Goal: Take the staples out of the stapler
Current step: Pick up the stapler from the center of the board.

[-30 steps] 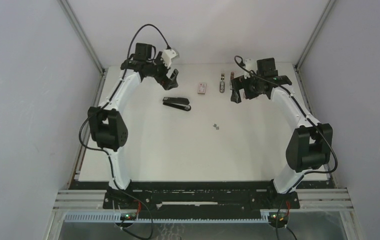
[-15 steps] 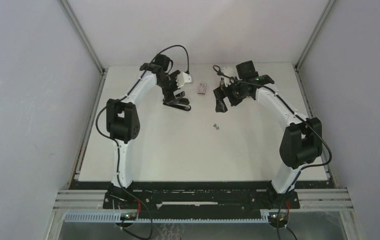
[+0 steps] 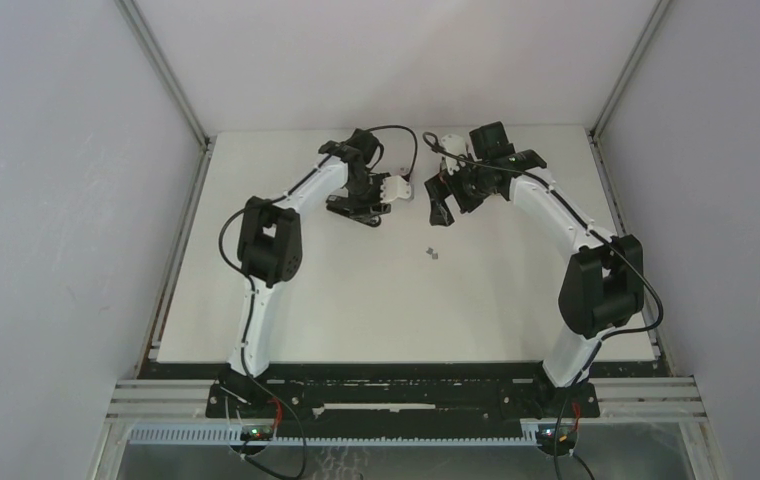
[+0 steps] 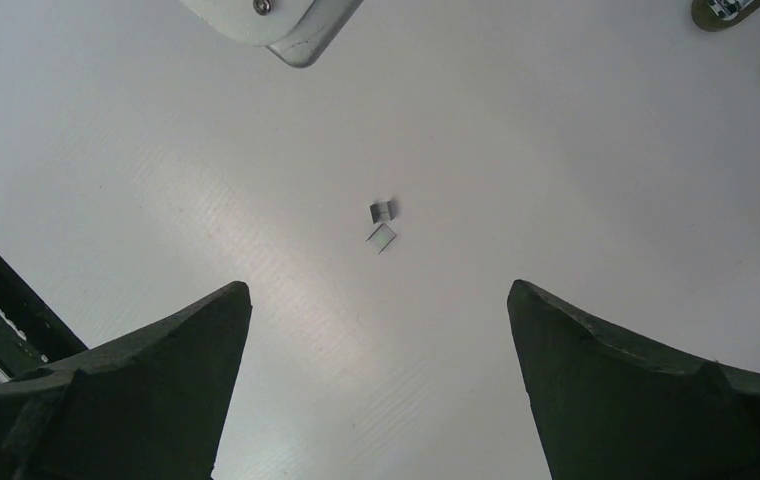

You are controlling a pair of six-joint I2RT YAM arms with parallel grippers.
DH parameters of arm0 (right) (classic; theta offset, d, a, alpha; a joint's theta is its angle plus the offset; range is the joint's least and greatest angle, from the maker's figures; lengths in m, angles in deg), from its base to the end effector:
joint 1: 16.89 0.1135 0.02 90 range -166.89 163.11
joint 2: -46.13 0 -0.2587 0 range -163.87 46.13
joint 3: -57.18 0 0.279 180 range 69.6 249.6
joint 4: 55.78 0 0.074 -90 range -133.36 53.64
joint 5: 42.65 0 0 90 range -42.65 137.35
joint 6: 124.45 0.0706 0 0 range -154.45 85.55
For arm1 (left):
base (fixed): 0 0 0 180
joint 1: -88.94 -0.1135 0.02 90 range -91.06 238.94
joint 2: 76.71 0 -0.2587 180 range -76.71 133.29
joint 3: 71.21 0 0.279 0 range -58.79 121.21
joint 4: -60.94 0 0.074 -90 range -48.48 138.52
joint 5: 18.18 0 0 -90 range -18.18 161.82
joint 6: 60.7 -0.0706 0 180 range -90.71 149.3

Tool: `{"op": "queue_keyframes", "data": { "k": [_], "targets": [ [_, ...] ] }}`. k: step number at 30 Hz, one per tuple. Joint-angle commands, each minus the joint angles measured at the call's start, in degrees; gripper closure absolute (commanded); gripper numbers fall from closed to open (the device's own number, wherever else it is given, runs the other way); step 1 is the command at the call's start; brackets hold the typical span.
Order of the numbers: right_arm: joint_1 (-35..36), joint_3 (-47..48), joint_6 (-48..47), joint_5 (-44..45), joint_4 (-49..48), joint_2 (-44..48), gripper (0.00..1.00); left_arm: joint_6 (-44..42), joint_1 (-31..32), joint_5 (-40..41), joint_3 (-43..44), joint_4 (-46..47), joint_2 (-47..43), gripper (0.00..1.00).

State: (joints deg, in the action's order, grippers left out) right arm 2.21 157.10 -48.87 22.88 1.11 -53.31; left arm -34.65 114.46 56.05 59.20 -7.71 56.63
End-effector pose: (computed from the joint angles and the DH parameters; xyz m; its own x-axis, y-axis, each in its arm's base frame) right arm 0.3853 0.1644 0.2559 -0.6343 -0.4595 -0.6217 -0.6942 0.6925 0.1964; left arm 0.4619 -0.2418 0.1527 0.0661 0.9265 -0.3704 0.9853 -0.0021 0.1706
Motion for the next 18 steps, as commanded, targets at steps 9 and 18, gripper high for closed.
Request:
{"op": "queue_keyframes", "data": {
  "k": [9, 18],
  "targets": [
    [-0.54, 1.55, -1.34, -0.36, -0.83, 4.26, 0.0, 0.43, 1.69, 0.92, 3.27, 0.84, -0.98, 0.74],
    [-3.3, 1.44, 0.36, -7.89, -0.75, 4.36, 0.0, 11.67, 1.83, 1.58, -3.56, 10.04, -9.04, 1.0]
  ]
}}
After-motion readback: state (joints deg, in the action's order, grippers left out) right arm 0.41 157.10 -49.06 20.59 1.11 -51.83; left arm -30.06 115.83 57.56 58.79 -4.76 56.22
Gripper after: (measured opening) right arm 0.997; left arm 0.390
